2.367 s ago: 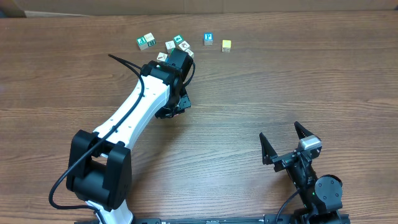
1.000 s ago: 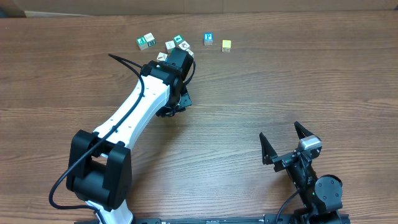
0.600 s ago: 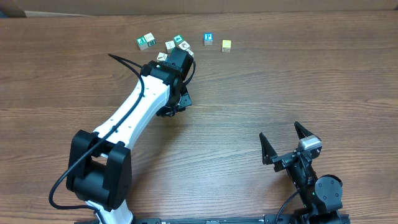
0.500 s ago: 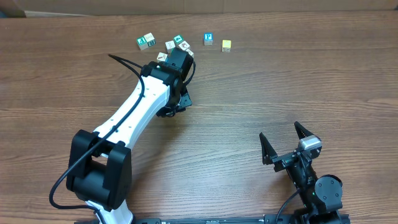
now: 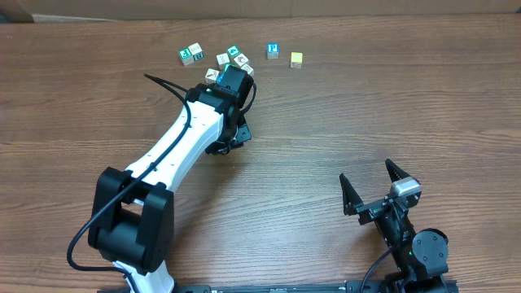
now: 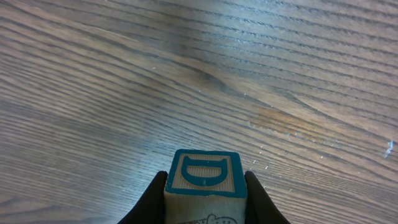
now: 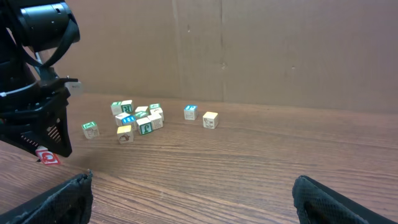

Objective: Form a horizontal line

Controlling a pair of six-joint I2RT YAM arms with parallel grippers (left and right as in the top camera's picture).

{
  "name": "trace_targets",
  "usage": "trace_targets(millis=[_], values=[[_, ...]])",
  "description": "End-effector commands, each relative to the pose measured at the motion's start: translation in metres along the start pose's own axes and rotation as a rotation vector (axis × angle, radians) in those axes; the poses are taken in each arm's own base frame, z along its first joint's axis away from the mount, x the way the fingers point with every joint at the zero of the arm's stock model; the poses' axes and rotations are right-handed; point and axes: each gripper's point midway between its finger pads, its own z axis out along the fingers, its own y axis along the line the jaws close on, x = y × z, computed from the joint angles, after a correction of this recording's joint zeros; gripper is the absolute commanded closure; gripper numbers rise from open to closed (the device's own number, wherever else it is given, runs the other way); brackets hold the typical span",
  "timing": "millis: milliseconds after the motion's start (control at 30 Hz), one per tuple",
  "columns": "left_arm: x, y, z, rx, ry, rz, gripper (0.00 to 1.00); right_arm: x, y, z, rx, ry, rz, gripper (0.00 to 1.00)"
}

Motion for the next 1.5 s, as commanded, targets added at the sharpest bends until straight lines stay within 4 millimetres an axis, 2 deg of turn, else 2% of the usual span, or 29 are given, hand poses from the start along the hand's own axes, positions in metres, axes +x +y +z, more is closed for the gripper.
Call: trace_targets(millis=[0,1467], values=[[0.0052,-0.0013,0.0109,-0.035,0.003,0.006,0.96,0.0019,-0.0022,0.0001,0.010,-0.003,0.005,0.00],[0.0016,-0.0024,0.0118,-0.043,-0.023,-0.030,0.96,0.0019,-0.0022,0.0001,0.010,-0.003,0.005,0.00]])
